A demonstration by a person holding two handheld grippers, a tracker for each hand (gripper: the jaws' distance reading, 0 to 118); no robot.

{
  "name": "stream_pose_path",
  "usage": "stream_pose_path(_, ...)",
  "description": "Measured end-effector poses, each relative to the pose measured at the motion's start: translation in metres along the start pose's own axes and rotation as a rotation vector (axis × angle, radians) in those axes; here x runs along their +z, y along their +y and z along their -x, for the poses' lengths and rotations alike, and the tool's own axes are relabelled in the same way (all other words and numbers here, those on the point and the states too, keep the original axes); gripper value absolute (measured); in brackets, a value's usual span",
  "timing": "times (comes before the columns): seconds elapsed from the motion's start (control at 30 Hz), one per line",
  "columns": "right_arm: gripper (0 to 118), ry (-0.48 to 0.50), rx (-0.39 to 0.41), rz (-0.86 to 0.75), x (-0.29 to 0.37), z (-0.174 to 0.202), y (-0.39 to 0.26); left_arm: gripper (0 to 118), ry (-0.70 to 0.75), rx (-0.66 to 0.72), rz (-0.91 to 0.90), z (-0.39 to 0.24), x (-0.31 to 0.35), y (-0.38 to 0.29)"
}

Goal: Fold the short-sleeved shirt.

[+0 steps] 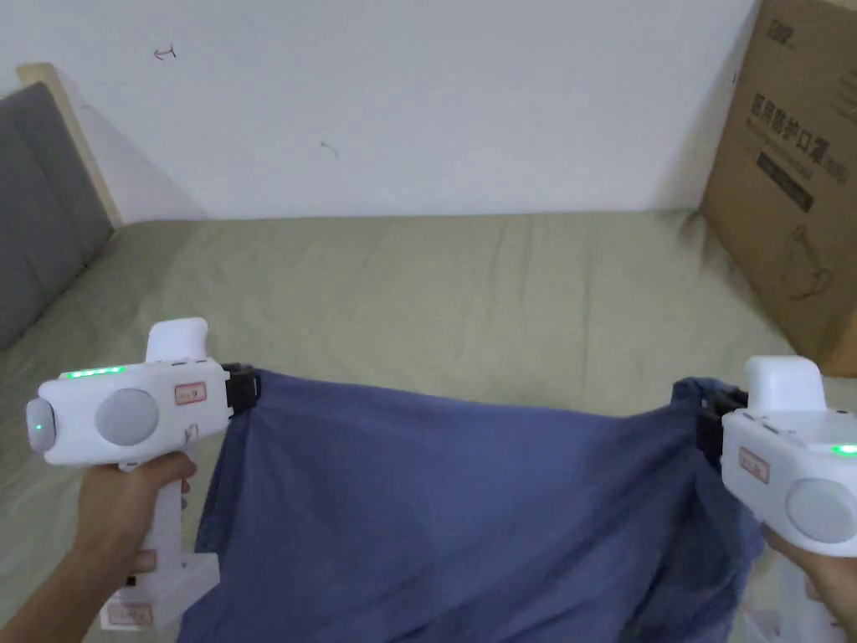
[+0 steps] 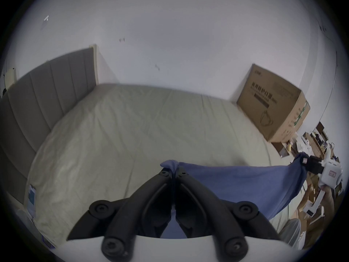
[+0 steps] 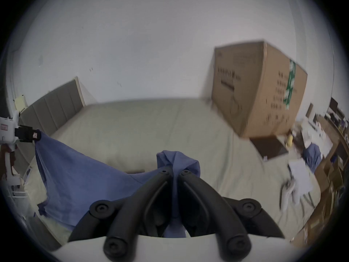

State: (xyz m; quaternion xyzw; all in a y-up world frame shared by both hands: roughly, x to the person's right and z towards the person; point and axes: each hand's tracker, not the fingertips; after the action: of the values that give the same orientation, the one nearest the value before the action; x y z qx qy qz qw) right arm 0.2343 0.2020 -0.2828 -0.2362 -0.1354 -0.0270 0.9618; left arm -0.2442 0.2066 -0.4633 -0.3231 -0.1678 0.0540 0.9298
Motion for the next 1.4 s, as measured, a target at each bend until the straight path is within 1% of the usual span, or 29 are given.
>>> stream_pose_path(0.07, 3, 0.011, 0.009, -0.064, 0.004, 0.005, 0.035, 1, 0.013, -0.019, -0.068, -0.002, 0.019, 0.027)
stream_pose_path(0.2, 2, 0.013, 0.018, -0.200, 0.015, 0.016, 0.101, 1, 0.007, -0.011, -0.190, -0.004, 0.052, 0.083)
stream_pose_path(0.33, 3, 0.031, 0.006, -0.317, 0.021, 0.021, 0.164, 1, 0.033, -0.050, -0.280, -0.013, 0.074, 0.136)
stream_pose_path(0.53, 3, 0.027, 0.035, -0.432, 0.014, 0.024, 0.233, 1, 0.057, -0.078, -0.375, -0.023, 0.080, 0.207)
stream_pose_path(0.73, 3, 0.004, 0.033, -0.504, -0.009, 0.026, 0.267, 1, 0.062, -0.053, -0.470, -0.030, 0.059, 0.252)
stream_pose_path(0.87, 3, -0.016, 0.018, -0.515, -0.039, 0.027, 0.262, 1, 0.084, -0.063, -0.496, -0.030, 0.020, 0.249)
stream_pose_path(0.97, 3, -0.036, 0.032, -0.502, -0.063, 0.030, 0.243, 1, 0.101, -0.068, -0.484, -0.026, -0.012, 0.232)
stream_pose_path(1.1, 3, -0.023, 0.033, -0.428, -0.096, 0.029, 0.203, 1, 0.103, -0.063, -0.414, -0.011, -0.056, 0.188)
stream_pose_path(1.2, 3, -0.008, 0.007, -0.361, -0.116, 0.026, 0.165, 1, 0.093, -0.055, -0.350, 0.001, -0.079, 0.150)
stream_pose_path(1.4, 3, 0.021, -0.020, -0.217, -0.129, 0.016, 0.084, 1, 0.090, -0.051, -0.217, 0.014, -0.095, 0.070)
